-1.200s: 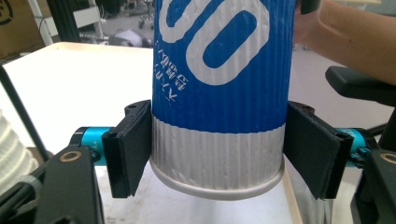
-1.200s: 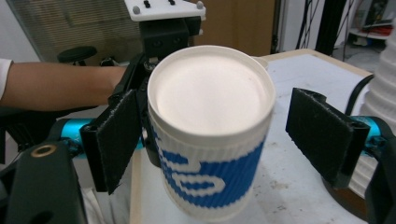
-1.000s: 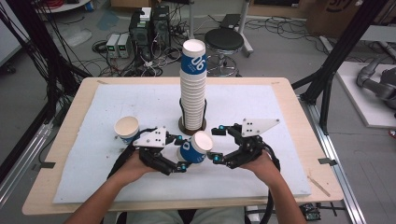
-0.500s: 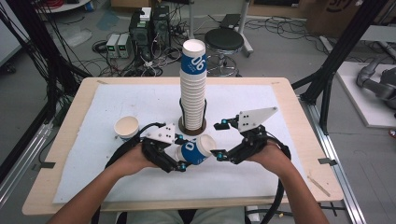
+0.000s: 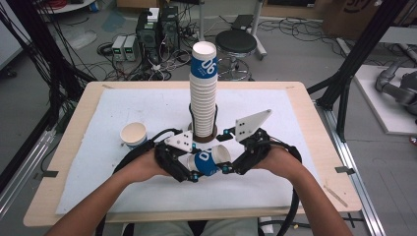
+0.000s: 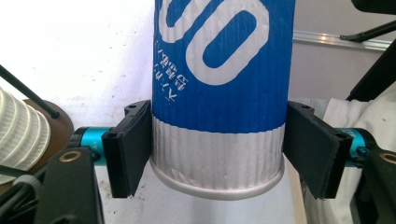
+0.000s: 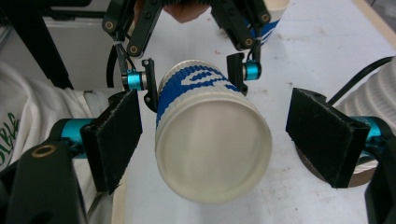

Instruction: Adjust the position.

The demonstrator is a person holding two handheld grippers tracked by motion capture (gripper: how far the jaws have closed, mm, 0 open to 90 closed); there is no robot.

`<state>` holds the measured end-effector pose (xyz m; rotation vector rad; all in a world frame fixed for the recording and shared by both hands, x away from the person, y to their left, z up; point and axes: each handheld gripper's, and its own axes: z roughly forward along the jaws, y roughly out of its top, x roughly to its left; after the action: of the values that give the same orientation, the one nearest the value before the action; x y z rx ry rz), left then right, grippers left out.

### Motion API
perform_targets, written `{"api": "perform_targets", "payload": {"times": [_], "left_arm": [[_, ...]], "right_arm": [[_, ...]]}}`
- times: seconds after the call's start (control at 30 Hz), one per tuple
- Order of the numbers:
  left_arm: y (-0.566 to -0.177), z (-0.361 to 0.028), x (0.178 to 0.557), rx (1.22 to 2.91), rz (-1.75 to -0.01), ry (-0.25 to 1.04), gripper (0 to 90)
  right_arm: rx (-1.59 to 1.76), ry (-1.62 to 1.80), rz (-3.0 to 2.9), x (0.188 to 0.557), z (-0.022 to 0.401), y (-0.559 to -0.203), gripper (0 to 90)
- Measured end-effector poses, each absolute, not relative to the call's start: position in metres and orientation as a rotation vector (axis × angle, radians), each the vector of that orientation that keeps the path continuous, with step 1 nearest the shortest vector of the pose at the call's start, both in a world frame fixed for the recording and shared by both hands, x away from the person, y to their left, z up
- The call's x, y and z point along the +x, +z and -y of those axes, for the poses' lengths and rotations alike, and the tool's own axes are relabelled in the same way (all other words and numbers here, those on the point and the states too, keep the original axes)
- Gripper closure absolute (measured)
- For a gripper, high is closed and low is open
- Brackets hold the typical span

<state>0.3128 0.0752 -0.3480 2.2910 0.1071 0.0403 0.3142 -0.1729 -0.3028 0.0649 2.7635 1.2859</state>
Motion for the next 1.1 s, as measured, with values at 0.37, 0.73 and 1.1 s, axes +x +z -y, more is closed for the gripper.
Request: {"api": "perform_targets", "payload": {"times": [0.37,0.73,1.1], "left_arm": [[-0.351,-0.069,0.312,2.299,-0.112,0.028,27.3],[-0.354,-0.066,0.311,2.32,-0.083,0.017,27.4],[-0.352,-0.068,0.311,2.319,-0.073,0.02,29.4]], "right_arm": [[0.017,1.173,-2.863,0.315,0.159,-0.319,19.5],[0.003,1.156,-2.886,0.316,0.162,-0.326,30.3],[-0.001,1.122,-2.909,0.317,0.162,-0.329,31.7]]}}
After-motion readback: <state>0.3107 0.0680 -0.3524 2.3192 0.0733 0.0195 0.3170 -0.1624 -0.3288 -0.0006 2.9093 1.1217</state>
